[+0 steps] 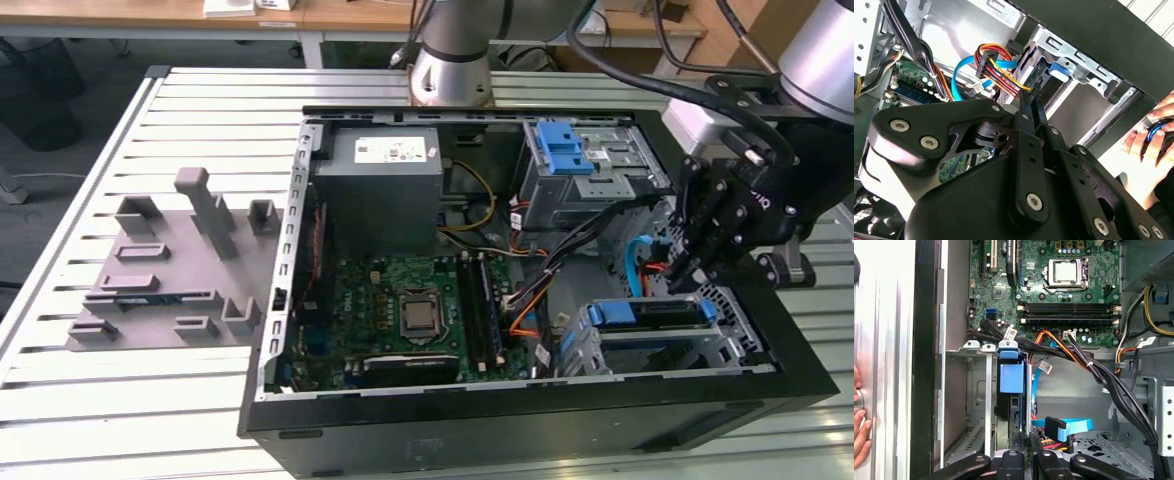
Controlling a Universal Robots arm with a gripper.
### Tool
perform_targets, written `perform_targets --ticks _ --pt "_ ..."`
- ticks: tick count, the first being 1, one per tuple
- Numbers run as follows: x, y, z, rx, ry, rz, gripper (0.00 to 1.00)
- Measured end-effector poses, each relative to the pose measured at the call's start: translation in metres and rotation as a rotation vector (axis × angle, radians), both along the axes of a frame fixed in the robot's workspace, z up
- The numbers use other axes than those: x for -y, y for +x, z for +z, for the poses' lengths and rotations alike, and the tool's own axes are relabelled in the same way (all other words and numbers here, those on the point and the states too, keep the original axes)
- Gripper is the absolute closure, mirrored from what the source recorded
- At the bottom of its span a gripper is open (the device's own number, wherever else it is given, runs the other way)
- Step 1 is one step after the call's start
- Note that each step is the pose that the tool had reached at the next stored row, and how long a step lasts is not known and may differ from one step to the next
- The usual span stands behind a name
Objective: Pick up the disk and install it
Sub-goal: 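Insert the first disk wire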
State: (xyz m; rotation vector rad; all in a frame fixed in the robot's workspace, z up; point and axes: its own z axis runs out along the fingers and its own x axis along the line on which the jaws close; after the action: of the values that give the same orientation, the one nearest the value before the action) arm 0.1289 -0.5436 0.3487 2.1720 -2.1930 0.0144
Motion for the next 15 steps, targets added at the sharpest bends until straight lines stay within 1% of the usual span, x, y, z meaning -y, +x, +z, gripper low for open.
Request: perform_targets --ticks 3,5,6,9,10,15 --pt "0.0001 0.0000 0.0000 -0.0002 -0.0001 -0.001 0.84" --pt "0.0001 0.0000 -0.0001 -0.0002 0.0023 -0.001 0.84" --pt "0.0002 0.0000 -0.0003 -0.0002 0.0074 -0.001 0.84" --pt "0.0012 0.0000 -0.0010 -0.0002 0.0334 -0.001 0.84" --pt "0.0025 0.0000 -0.0016 -0.0003 0.0362 -0.001 0.84" --pt "0.0103 0.0000 -0.0045 -0.0016 0.0365 -0.010 0.84"
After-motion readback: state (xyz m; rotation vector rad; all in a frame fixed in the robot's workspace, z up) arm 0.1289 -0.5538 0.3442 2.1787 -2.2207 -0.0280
